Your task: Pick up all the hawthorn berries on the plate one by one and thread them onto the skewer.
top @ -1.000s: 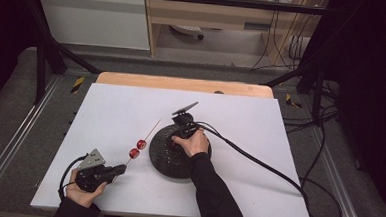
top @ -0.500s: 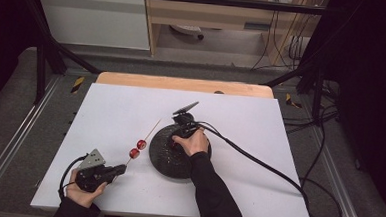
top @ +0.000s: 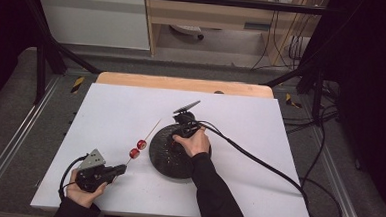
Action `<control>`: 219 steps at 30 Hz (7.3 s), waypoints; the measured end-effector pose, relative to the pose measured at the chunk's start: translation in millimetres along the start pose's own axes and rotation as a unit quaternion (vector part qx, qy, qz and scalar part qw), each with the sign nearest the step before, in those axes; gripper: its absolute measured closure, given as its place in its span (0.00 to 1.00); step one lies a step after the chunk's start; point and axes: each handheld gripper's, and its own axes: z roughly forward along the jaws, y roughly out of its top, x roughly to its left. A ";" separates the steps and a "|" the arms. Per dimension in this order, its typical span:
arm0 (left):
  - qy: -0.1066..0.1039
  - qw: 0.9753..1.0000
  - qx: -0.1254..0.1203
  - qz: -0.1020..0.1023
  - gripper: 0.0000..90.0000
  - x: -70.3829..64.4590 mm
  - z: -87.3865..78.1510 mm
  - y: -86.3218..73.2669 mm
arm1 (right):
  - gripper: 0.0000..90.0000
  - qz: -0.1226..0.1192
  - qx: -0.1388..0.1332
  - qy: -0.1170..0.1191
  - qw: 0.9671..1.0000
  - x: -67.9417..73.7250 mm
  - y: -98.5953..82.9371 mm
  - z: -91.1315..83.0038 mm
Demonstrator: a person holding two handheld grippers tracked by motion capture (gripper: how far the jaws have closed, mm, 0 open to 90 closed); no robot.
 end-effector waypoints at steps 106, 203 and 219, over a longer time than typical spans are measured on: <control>-0.029 0.999 -0.027 0.028 0.98 -39.6 11.6 8.3 | 0.70 0.108 -0.492 0.171 0.847 -7.7 -80.8 -54.1; -0.030 0.998 -0.047 -0.019 0.98 -45.5 32.5 14.8 | 0.07 -0.038 -0.291 0.055 0.954 -16.5 -110.6 -62.0; -0.032 0.999 -0.030 -0.014 0.98 -40.6 23.5 24.3 | 0.00 -0.108 -0.214 -0.014 0.971 -62.6 -152.3 -85.1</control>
